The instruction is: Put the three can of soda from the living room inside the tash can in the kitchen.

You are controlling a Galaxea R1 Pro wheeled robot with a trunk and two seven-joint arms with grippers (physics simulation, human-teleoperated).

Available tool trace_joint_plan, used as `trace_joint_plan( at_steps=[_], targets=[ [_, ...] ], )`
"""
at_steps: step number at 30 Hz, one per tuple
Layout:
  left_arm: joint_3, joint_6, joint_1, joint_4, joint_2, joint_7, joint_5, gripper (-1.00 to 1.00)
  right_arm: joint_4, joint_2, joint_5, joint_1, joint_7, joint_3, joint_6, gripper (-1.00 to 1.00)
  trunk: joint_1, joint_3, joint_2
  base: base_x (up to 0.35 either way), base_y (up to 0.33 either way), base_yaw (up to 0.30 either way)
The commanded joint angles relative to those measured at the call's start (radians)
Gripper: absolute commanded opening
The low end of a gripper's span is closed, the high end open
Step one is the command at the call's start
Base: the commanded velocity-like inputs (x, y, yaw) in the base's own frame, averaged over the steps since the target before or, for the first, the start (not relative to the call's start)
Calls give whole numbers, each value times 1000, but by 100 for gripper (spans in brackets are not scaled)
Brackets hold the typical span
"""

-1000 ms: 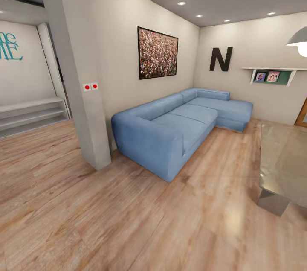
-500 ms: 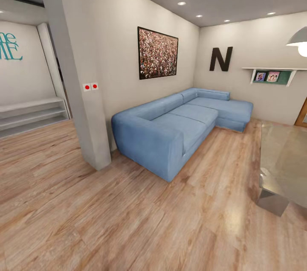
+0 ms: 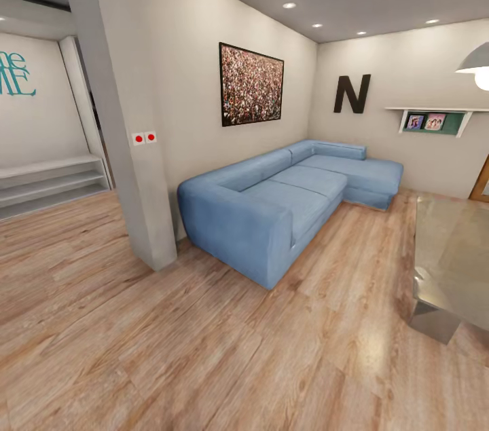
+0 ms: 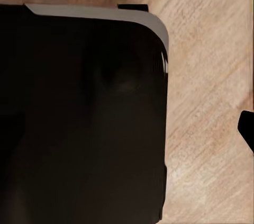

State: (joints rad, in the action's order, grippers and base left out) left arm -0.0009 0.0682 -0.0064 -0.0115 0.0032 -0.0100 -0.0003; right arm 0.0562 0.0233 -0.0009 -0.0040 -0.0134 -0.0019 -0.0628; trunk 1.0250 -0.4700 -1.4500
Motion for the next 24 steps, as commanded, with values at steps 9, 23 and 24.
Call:
trace_joint_plan(
  at_steps=[9,23,24],
  targets=[
    [-4,119,-12,-104,2,4,-1,100,223,9,-2,-1,-1,-1,-58,100,0,0,0,0,0,0],
    [2,66,-13,-546,1,8,-1,100,496,12,-1,-2,-69,-1,-58,100,0,0,0,0,0,0],
    [2,58,-13,-575,1,8,-1,100,518,12,-1,-2,-75,-1,-58,100,0,0,0,0,0,0]
  ],
)
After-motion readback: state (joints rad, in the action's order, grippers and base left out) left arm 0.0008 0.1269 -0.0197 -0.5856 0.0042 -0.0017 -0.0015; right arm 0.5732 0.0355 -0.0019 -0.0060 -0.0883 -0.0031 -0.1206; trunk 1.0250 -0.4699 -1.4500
